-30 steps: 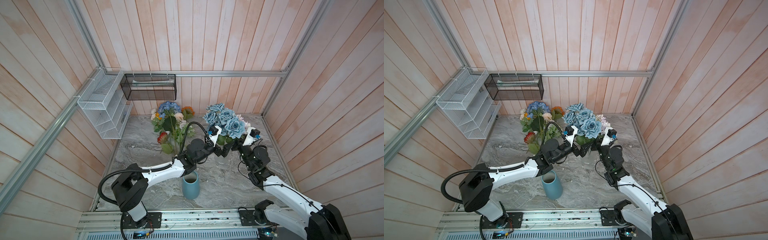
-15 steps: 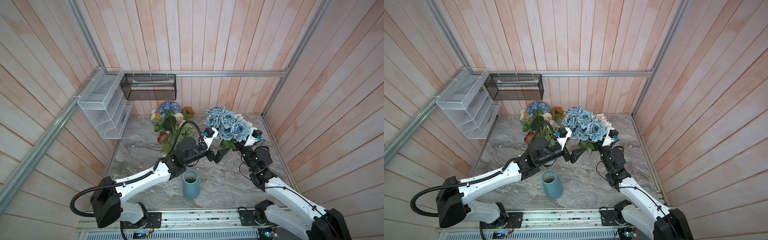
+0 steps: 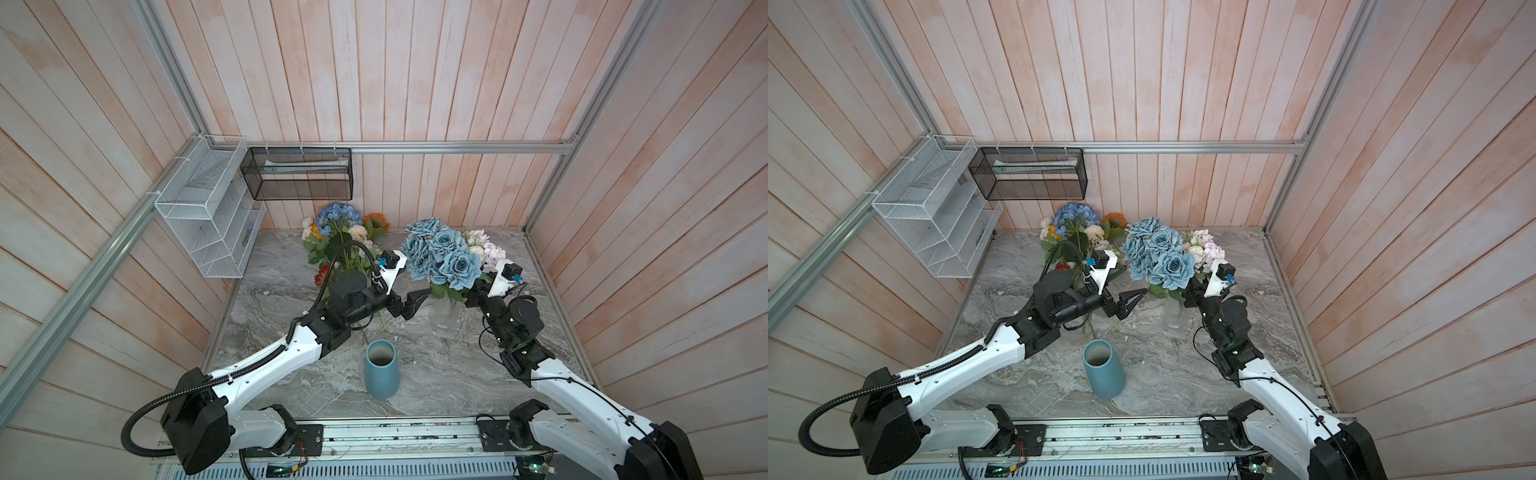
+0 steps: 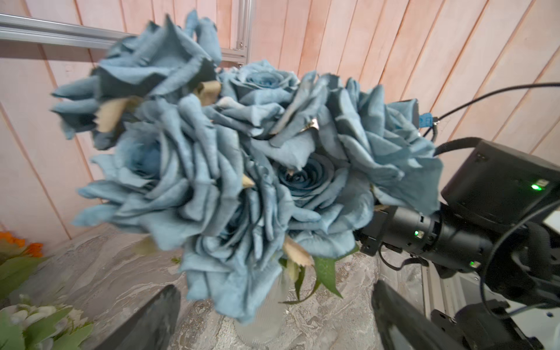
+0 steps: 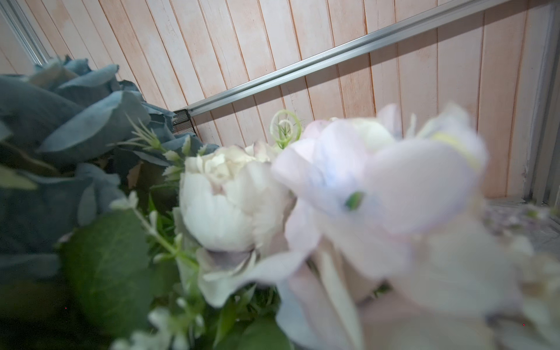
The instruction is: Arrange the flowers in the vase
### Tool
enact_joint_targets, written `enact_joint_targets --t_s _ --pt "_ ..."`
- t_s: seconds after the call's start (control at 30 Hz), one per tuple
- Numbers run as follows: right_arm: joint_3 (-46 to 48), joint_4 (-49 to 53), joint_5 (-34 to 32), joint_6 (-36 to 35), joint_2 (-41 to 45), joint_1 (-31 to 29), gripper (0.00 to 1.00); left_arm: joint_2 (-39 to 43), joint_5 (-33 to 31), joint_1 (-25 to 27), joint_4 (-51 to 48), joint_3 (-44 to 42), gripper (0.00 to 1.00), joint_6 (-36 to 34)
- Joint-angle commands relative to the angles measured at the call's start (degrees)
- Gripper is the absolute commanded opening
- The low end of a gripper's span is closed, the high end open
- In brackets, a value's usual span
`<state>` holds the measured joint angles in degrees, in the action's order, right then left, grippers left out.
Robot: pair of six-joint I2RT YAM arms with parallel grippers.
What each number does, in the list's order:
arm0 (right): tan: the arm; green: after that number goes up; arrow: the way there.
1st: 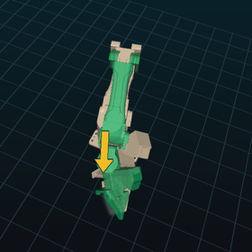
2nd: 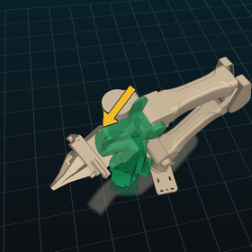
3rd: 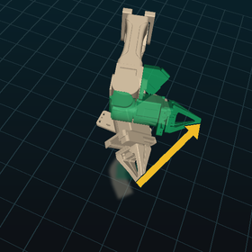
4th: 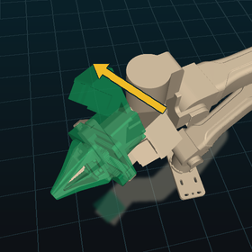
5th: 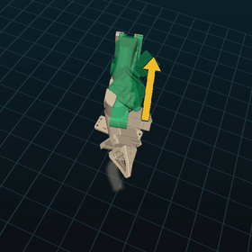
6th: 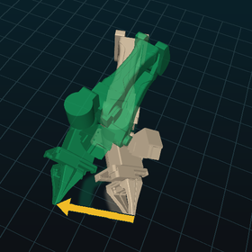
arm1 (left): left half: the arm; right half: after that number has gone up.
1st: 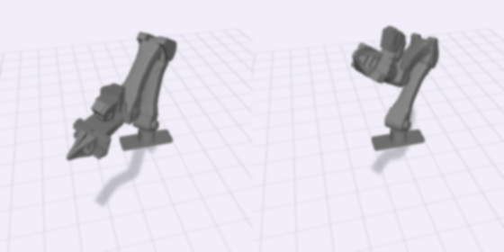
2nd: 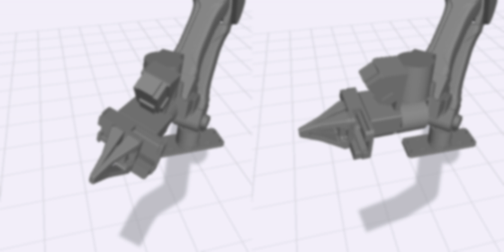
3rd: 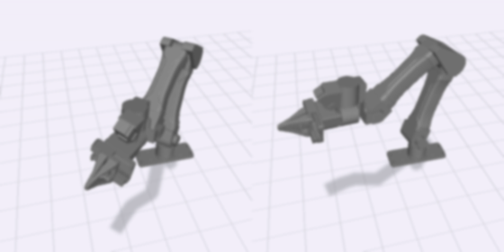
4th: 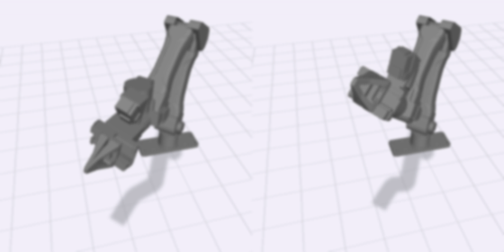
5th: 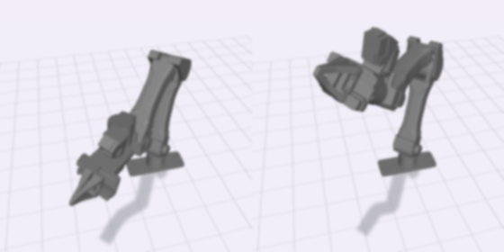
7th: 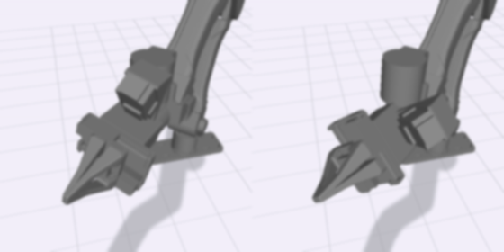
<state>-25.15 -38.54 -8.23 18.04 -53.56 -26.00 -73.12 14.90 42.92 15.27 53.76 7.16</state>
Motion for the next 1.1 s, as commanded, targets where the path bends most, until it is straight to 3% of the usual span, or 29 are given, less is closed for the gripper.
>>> enact_joint_targets --t_s 0.0,0.27,0.43,0.67,0.87,1.07 --pt "1.4 2.1 -0.4 0.5 1.4 0.0 0.56 2.2 -0.9 -2.3 2.9 -2.0 1.0 3.0" --pt "0.6 12.9 2.7 -1.3 8.9 0.0 0.76 4.8 -6.1 -10.3 5.9 -5.9 1.0 10.4" --pt "-3.0 27.4 2.3 -2.3 15.0 0.0 0.78 6.4 -7.7 -15.2 6.8 -8.5 1.0 14.2" --pt "-4.4 37.4 7.0 0.6 18.0 -0.1 0.79 7.2 -6.7 -19.5 8.8 -12.4 1.0 19.5" --pt "-3.6 42.3 13.5 4.7 18.7 -1.5 0.68 7.3 -6.4 -20.0 9.6 -14.5 1.0 20.9" --pt "-2.7 36.1 10.8 3.4 17.3 -8.2 0.58 6.5 -5.3 -20.2 10.5 -14.5 1.0 21.8"
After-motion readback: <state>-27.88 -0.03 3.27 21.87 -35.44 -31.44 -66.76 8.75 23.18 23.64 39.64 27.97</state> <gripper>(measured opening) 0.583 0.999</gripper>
